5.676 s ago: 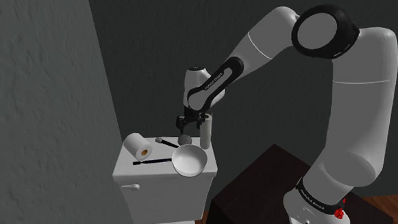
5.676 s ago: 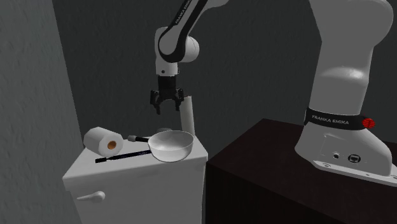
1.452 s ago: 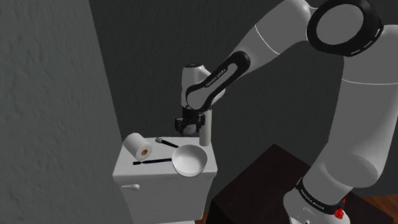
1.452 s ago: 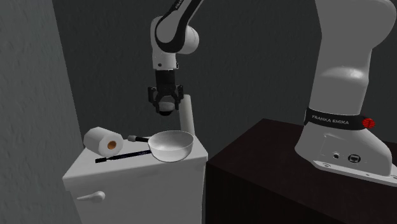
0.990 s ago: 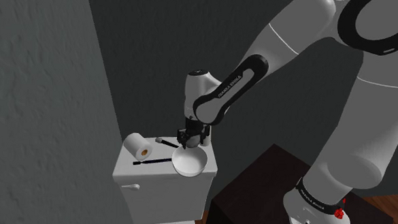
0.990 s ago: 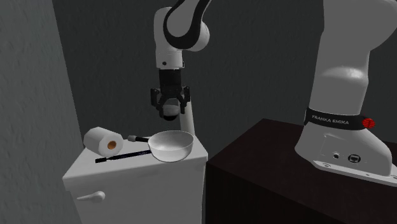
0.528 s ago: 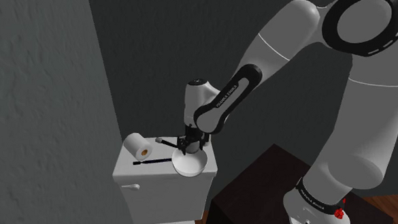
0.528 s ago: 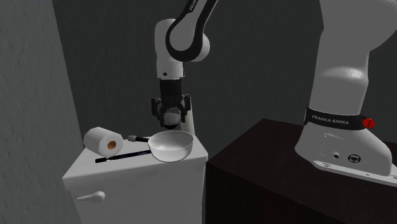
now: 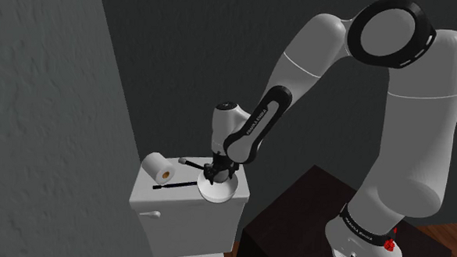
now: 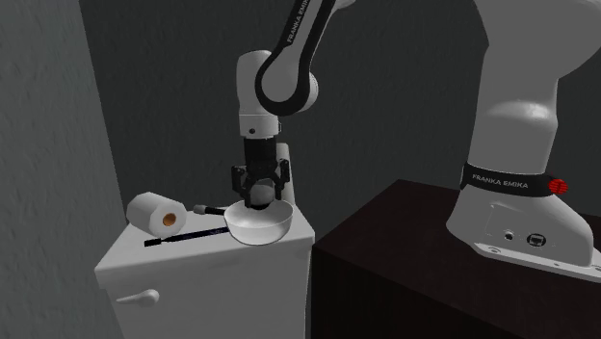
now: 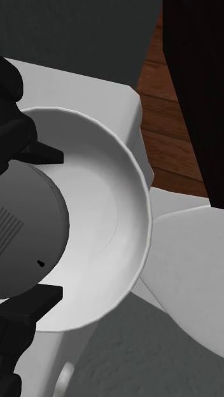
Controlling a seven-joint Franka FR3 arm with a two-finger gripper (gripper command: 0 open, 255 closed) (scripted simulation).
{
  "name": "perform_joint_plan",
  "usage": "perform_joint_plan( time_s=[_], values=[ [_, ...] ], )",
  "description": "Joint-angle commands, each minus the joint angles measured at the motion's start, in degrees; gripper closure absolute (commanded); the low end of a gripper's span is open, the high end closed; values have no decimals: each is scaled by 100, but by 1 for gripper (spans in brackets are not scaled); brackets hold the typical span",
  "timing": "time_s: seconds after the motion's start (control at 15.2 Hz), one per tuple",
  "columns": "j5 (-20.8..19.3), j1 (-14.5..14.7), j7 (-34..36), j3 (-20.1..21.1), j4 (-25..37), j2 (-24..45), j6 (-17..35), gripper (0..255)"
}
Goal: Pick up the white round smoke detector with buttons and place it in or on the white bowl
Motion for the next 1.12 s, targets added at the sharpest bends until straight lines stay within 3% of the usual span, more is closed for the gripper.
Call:
perform_joint_plan(
  time_s=[0.0, 0.4, 0.46, 0.79, 1.06],
  values=[
    [-22, 11, 11, -18, 25, 56, 34, 255],
    [-22, 11, 11, -18, 25, 56, 34, 255],
    [-22, 11, 10, -18, 25, 56, 34, 0],
    [-22, 11, 10, -18, 25, 56, 34, 0],
    [316, -164, -233, 209, -36, -689, -637, 0]
  ],
)
